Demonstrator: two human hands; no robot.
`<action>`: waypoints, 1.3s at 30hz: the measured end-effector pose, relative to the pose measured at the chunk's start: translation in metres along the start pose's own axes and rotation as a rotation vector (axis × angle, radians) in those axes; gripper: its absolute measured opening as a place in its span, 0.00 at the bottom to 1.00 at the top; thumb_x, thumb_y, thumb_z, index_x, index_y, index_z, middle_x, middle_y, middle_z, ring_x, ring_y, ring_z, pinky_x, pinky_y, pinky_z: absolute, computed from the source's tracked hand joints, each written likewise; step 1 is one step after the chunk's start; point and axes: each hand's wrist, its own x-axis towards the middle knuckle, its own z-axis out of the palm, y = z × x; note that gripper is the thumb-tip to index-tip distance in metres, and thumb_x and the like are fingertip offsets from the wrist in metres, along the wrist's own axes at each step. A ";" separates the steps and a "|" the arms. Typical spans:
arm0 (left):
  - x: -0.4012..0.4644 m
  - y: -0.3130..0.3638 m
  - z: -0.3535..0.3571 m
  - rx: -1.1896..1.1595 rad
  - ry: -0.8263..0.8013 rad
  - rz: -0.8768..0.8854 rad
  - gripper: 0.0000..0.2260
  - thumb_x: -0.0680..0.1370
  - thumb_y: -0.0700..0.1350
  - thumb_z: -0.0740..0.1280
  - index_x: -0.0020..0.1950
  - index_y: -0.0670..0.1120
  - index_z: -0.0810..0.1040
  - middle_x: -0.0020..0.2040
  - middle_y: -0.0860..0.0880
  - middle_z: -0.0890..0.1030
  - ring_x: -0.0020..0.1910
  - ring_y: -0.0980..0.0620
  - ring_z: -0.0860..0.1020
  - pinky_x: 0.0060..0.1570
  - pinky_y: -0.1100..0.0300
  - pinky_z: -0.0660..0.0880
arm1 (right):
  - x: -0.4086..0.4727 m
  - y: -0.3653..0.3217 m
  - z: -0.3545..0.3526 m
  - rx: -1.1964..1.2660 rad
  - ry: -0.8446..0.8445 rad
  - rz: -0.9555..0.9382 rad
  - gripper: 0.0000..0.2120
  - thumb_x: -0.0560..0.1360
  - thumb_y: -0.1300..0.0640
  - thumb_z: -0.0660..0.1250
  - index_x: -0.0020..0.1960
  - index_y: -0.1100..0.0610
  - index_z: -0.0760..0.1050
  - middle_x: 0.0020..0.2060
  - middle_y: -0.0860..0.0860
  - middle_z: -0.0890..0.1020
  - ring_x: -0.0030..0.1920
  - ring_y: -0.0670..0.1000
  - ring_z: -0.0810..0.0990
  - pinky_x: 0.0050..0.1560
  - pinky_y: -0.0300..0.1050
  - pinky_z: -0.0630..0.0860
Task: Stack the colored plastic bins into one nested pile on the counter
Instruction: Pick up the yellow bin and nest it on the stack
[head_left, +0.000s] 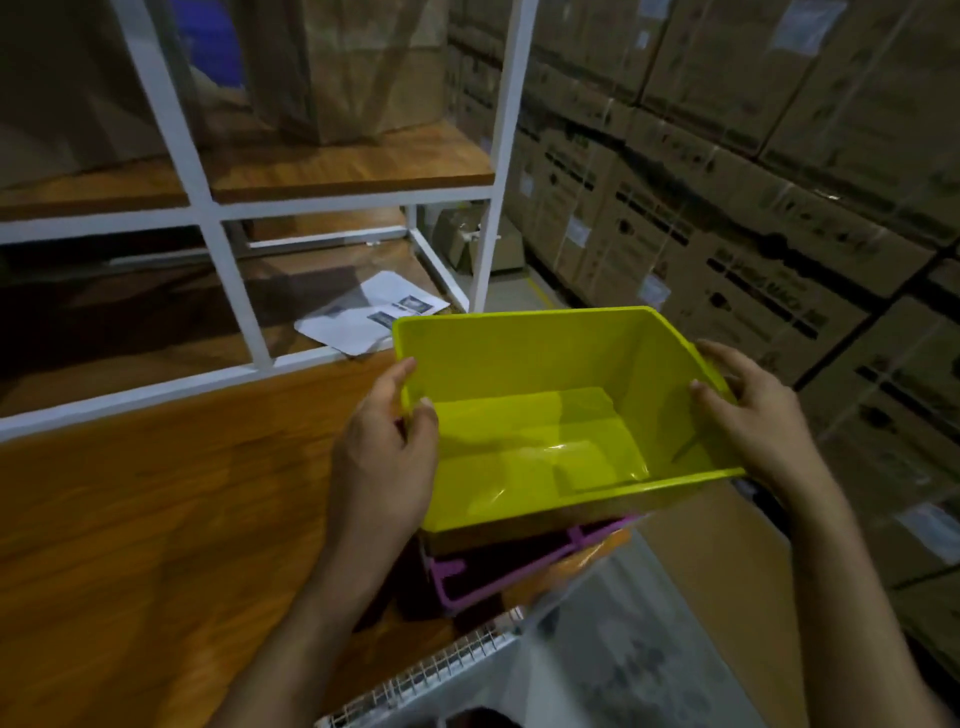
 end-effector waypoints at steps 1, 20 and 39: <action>-0.001 0.000 0.004 -0.016 0.025 -0.020 0.21 0.86 0.47 0.66 0.80 0.54 0.73 0.69 0.54 0.82 0.63 0.56 0.80 0.62 0.53 0.79 | 0.006 0.006 0.000 0.011 -0.014 -0.024 0.24 0.83 0.55 0.69 0.78 0.46 0.73 0.70 0.54 0.82 0.67 0.60 0.81 0.65 0.61 0.79; -0.049 -0.007 0.032 0.266 0.197 -0.135 0.22 0.85 0.44 0.66 0.79 0.56 0.74 0.31 0.55 0.74 0.26 0.56 0.75 0.25 0.59 0.66 | 0.026 0.037 0.025 0.066 -0.156 -0.122 0.25 0.85 0.55 0.65 0.82 0.49 0.69 0.72 0.59 0.80 0.69 0.63 0.78 0.63 0.53 0.75; -0.065 -0.057 0.025 0.563 0.088 -0.124 0.23 0.87 0.54 0.62 0.82 0.53 0.71 0.74 0.49 0.81 0.69 0.46 0.80 0.55 0.55 0.77 | 0.018 0.057 0.101 -0.025 0.011 -0.367 0.33 0.83 0.45 0.65 0.81 0.64 0.65 0.72 0.67 0.74 0.74 0.67 0.69 0.75 0.64 0.67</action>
